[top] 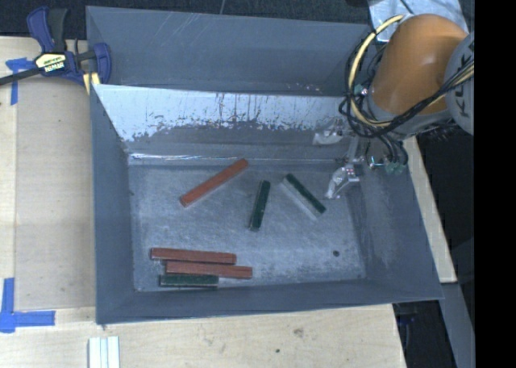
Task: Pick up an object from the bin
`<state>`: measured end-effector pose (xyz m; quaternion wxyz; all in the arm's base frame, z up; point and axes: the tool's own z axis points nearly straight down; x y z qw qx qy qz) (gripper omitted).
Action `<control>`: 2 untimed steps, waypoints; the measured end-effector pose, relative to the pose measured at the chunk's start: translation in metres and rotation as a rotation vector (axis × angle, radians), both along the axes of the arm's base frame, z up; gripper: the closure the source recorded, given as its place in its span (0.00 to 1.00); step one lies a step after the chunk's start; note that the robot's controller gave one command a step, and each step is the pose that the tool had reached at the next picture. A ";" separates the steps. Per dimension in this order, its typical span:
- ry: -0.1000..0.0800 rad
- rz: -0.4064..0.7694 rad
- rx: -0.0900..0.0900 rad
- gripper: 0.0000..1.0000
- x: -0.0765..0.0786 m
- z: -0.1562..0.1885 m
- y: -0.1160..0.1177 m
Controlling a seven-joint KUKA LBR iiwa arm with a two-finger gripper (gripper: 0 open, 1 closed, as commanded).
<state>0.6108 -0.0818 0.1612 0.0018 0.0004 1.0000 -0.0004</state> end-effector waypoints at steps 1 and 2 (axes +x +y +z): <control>-0.008 -0.027 0.000 0.00 0.004 -0.043 0.002; -0.025 -0.168 -0.001 1.00 -0.001 -0.082 -0.004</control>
Offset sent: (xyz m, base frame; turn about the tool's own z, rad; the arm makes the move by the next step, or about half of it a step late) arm -0.0091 -0.0019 -0.0912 0.1672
